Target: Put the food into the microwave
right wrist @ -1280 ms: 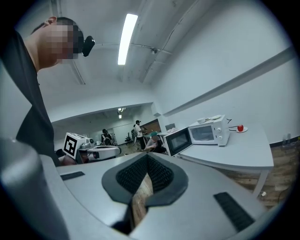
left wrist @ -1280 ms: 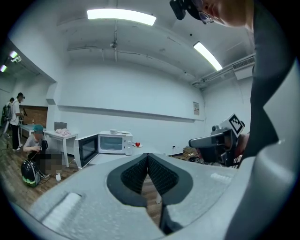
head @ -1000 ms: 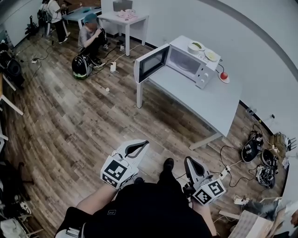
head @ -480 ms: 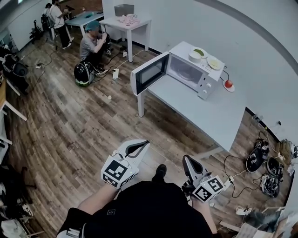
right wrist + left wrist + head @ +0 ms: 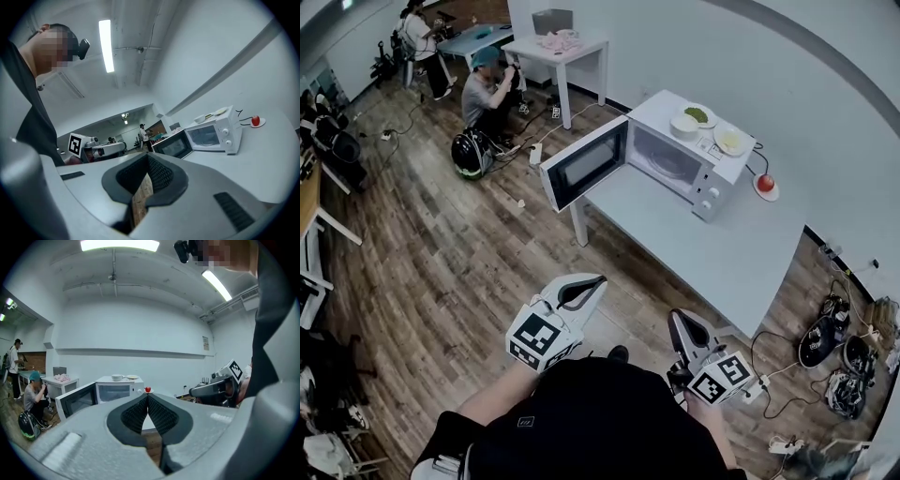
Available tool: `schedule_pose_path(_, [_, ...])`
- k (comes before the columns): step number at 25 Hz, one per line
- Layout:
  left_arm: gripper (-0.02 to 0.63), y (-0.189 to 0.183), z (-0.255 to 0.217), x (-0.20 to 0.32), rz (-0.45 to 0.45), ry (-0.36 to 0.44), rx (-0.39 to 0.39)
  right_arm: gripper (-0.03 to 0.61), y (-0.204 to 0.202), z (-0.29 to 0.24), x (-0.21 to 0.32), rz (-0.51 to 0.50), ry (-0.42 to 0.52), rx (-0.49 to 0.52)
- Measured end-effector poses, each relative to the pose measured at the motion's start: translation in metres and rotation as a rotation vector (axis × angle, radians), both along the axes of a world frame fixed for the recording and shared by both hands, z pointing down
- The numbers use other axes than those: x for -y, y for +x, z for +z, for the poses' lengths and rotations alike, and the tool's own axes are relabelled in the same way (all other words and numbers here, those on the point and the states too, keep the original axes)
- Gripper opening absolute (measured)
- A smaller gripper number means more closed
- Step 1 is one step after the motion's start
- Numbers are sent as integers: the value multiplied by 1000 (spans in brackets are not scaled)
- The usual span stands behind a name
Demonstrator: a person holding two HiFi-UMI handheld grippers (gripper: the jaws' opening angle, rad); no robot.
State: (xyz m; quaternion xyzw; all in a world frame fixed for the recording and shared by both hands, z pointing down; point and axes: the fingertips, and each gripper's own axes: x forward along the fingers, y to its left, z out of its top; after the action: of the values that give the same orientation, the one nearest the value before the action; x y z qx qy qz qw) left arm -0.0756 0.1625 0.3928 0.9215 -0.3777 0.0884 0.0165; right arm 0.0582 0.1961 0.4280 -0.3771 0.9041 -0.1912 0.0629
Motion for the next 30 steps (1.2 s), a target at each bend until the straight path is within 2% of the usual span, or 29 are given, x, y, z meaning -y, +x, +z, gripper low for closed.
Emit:
schedule_pose_path(5, [8,28,2,24,13,-13,32,11,20,11,28,-8,-26,29])
schedule_pose_path(15, [9,53,10,79,63,-9,62,11,27,25,72,7,-60,31])
schedule_pose_path(22, [9,62,15,158,95,4,45,11,35,29,137,47,-74,-16])
schedule_pose_path(30, [9,73,6,272,183,52,116,11,34,20,237,88,-88,-41])
